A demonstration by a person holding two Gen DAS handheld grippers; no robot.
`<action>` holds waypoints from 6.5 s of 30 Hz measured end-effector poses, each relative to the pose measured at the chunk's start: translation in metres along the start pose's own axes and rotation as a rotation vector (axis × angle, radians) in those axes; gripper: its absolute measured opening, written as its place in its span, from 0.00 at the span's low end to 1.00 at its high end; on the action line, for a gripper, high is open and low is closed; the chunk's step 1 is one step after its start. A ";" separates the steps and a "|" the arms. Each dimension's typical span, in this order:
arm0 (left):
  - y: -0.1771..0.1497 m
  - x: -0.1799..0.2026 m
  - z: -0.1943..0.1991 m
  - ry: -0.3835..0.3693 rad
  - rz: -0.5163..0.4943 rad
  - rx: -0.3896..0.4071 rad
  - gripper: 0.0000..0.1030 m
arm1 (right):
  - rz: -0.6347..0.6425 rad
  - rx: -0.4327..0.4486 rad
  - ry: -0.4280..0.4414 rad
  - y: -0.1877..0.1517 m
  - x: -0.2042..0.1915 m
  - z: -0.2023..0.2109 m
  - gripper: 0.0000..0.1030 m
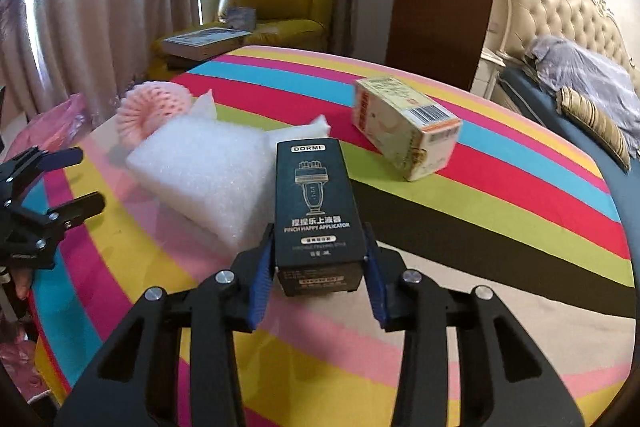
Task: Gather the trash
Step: 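Grasp the black DORMI box with the right tool, then grasp the white foam block with the left tool, then carry the foam block and black box over the pink bin, then open both tools over the bin and move them back over the table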
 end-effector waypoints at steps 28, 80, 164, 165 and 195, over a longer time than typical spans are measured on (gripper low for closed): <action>0.006 0.029 0.007 -0.074 0.002 0.004 0.87 | -0.177 0.039 -0.262 -0.027 0.071 0.034 0.38; 0.024 0.059 0.041 -0.161 0.053 0.169 0.76 | -0.226 0.106 -0.191 -0.033 0.064 0.050 0.39; -0.081 -0.291 0.163 0.364 0.548 0.249 0.77 | 0.438 0.156 0.421 0.144 -0.391 0.018 0.39; -0.083 -0.293 0.162 0.366 0.550 0.247 0.77 | 0.440 0.160 0.424 0.146 -0.396 0.016 0.39; -0.031 -0.146 0.108 0.134 0.303 0.208 0.89 | 0.153 0.172 0.141 0.066 -0.175 0.023 0.77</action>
Point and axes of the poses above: each gripper's, at about its wrist camera, not at the fingertips, and z roughly against the way its jaws point, x to its right, y to its top, the point moved 2 cm from there along -z, roughly the way its jaws point, and after that the axes turned 3 degrees about -y, right-handed, at the moved point
